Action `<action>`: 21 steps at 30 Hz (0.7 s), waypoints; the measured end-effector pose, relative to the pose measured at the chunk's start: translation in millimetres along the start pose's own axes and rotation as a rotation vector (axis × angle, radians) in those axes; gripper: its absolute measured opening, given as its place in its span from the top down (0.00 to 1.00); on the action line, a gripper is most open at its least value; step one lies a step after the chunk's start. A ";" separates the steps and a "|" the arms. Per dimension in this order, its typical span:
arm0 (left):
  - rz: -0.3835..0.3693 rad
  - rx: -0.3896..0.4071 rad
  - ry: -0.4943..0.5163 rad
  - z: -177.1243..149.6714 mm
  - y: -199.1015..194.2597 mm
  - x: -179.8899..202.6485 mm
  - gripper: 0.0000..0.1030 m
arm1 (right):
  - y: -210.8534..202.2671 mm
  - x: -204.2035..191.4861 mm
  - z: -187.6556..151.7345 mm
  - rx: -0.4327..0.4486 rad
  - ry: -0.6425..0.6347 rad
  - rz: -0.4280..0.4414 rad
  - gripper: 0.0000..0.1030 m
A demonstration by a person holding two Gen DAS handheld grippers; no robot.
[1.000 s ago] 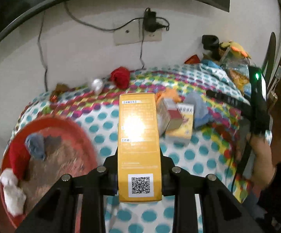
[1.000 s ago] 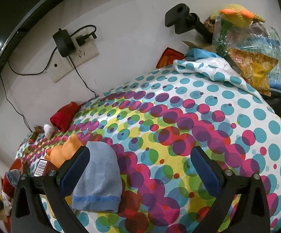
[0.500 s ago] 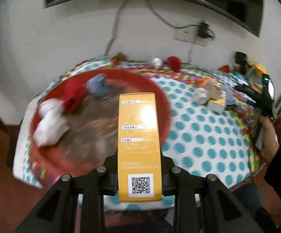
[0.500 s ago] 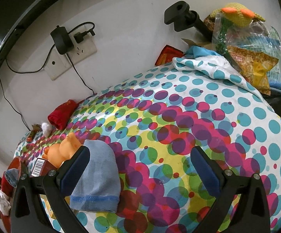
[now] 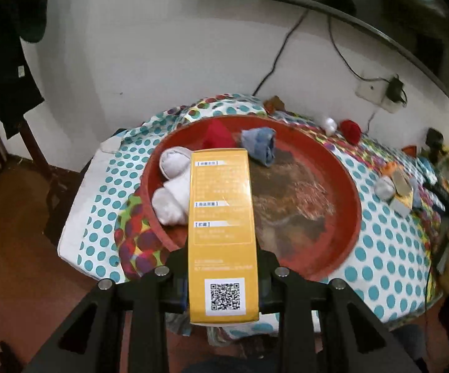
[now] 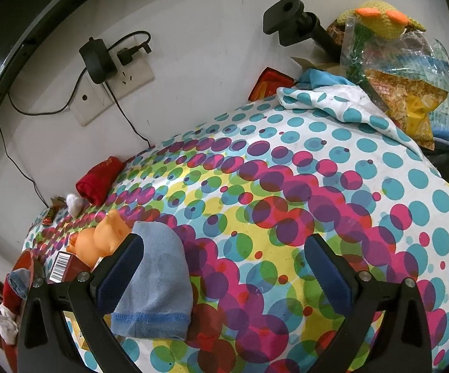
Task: Organize objects
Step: 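Carry the yellow medicine box into the red tray and release it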
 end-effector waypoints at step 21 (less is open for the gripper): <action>0.172 -0.092 -0.105 57.1 102.2 -7.4 0.72 | 0.7 0.5 -0.6 -0.002 0.002 -0.002 0.00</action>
Point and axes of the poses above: each gripper's, at about its wrist camera, not at the fingertips, and y roughly the way its jaws point, x to its right, z to its top, the point moved 10 cm from there along y, roughly the way its jaws point, and after that the axes turned 2 degrees about y, right-handed, at the moved point
